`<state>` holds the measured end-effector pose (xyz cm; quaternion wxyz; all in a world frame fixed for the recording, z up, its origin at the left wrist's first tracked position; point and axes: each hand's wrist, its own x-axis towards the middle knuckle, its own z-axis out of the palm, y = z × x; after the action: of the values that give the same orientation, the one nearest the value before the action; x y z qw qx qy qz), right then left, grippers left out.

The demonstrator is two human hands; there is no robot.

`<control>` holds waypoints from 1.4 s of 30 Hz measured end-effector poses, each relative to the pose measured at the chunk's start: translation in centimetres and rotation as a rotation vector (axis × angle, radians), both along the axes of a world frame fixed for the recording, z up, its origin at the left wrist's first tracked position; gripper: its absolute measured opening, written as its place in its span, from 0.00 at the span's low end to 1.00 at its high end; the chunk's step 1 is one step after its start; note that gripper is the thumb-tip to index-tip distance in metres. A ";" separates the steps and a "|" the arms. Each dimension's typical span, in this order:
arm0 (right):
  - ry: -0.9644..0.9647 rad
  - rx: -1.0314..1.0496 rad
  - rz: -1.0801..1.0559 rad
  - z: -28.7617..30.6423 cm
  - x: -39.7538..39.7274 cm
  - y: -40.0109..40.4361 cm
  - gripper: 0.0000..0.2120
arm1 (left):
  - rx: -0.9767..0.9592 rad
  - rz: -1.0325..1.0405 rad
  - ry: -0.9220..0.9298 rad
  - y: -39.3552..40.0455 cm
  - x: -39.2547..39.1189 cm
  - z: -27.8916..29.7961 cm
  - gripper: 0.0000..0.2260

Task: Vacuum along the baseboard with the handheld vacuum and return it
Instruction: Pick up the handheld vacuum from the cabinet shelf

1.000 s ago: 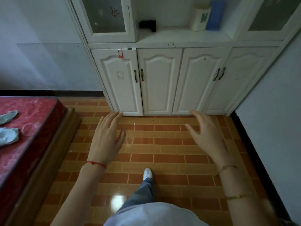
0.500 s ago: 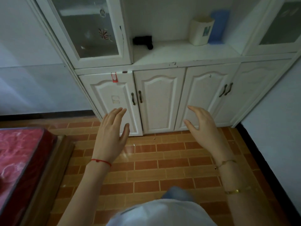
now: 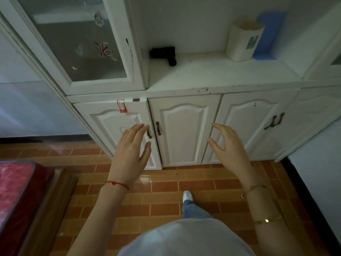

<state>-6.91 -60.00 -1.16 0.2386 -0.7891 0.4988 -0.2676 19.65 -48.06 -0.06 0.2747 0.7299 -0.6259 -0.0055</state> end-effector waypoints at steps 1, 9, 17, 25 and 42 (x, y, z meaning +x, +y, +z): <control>-0.001 -0.014 0.019 0.3 0.5 -2.2 0.24 | -0.013 0.001 -0.005 -1.9 0.3 0.2 0.21; -0.089 -0.140 0.089 4.4 4.3 -17.8 0.22 | -0.127 0.029 0.004 -16.2 2.5 2.4 0.20; -0.059 -0.121 0.107 4.2 8.9 -27.5 0.21 | -0.130 0.015 -0.017 -26.3 4.9 1.9 0.18; -0.053 -0.004 0.057 3.1 14.7 -35.7 0.21 | -0.084 0.013 -0.026 -33.8 8.4 -2.3 0.15; 0.067 0.252 -0.020 -0.3 28.4 -49.1 0.24 | -0.084 0.092 0.029 -39.4 9.6 -7.6 0.09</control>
<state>21.45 -109.07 -1.41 0.3167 -0.7563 0.5439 -0.1786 29.25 -87.43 -7.67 0.3143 0.7455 -0.5874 0.0227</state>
